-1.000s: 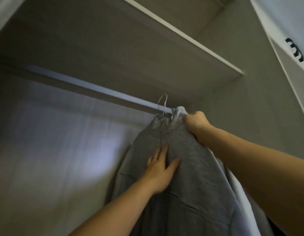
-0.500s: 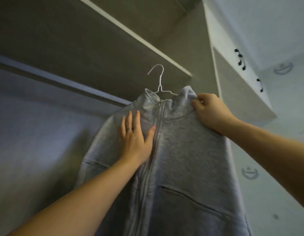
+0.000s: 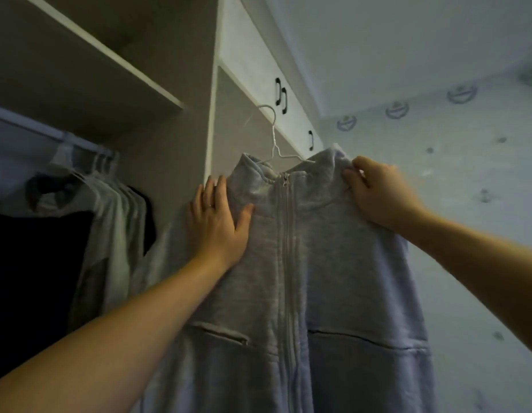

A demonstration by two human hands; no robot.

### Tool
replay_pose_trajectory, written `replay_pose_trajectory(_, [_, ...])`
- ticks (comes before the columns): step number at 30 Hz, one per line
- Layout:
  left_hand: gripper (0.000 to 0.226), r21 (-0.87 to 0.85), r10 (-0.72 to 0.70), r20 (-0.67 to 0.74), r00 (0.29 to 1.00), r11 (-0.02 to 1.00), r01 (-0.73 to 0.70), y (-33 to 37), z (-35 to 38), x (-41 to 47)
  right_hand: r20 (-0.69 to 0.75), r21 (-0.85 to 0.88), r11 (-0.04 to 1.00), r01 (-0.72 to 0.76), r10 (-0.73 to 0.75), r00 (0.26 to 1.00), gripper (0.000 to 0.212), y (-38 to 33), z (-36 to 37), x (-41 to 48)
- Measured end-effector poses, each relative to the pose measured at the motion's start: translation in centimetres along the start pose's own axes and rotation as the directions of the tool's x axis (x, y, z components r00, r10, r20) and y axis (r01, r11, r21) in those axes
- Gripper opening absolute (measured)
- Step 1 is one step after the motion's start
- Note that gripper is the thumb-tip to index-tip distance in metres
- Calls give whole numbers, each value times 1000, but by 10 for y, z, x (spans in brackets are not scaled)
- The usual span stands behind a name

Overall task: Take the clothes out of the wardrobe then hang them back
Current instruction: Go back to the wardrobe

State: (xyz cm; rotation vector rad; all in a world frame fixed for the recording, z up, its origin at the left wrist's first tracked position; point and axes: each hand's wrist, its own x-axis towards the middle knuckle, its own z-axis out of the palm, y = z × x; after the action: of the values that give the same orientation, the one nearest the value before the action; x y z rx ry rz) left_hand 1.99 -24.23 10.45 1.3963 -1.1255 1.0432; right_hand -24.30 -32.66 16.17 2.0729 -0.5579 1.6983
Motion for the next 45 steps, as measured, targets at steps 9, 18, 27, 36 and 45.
replay_pose_trajectory(9, [49,-257,92,332,939,966,-4,159,146,-92,99,-329,940,-91,131,986,24,162,-134,-124])
replay_pose_trajectory(18, [24,-571,207,544,813,801,179,292,311,-241,191,-615,770,-173,358,914,23,285,-209,-288])
replay_pose_trajectory(27, [26,-699,424,598,680,691,183,367,486,-366,170,-583,624,-520,720,673,20,382,-201,-428])
replay_pose_trajectory(36, [25,-807,679,580,450,553,207,477,627,-453,77,-594,296,-748,946,313,23,466,-204,-542])
replay_pose_trajectory(45, [34,-888,867,452,208,414,201,654,676,-557,-162,-511,-57,-857,986,30,19,520,-294,-655])
